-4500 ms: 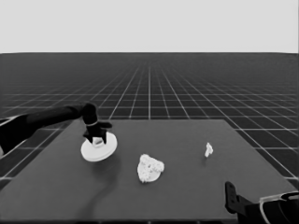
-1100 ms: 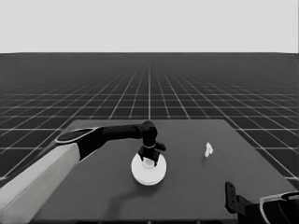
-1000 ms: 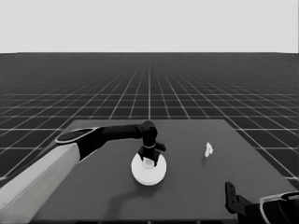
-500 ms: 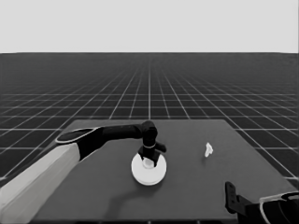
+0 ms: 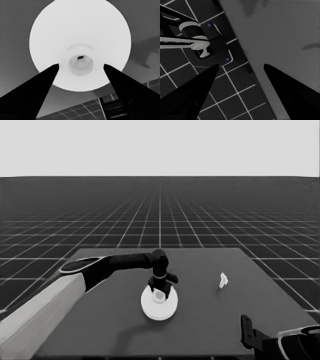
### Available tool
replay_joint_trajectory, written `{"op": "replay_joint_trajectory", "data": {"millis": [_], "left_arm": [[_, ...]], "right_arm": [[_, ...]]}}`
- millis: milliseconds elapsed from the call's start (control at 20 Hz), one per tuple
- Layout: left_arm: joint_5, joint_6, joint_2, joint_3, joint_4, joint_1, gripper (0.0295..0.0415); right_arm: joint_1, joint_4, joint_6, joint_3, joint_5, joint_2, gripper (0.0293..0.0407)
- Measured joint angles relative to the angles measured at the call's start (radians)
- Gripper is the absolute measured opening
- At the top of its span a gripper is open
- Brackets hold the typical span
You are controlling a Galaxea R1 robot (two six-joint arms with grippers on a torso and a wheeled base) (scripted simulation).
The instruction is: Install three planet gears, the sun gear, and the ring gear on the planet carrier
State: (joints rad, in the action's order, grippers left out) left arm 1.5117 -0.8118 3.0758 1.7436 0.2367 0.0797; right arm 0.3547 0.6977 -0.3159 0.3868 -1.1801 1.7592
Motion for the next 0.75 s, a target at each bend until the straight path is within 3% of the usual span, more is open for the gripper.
{"op": "replay_joint_trajectory", "data": {"millis": [150, 500, 550, 600, 650, 750], "left_arm": [[0.021, -0.444, -0.013, -0.047, -0.073, -0.087, 0.0385], [0.028, -0.553, -0.013, -0.052, -0.092, -0.108, 0.0385], [-0.319, -0.071, -0.279, -0.497, -0.024, -0.194, 0.0408], [-0.533, 0.407, -0.677, -0.839, 0.016, -0.29, 0.0414], [-0.657, 0.718, -0.954, -1.036, 0.04, -0.346, 0.0401], [-0.773, 1.009, -1.199, -1.226, 0.062, -0.395, 0.0388]], "right_arm": [[0.0, 0.0, 0.0, 0.0, 0.0, 0.0, 0.0385], [0.0, 0.0, 0.0, 0.0, 0.0, 0.0, 0.0385], [-0.316, -0.488, -0.19, 0.299, -0.06, 0.121, 0.0393], [-0.459, -0.648, -0.26, 0.665, -0.159, 0.274, 0.0392], [-0.482, -0.67, -0.283, 0.941, -0.234, 0.404, 0.0389], [-0.483, -0.67, -0.264, 1.277, -0.305, 0.566, 0.0385]]}}
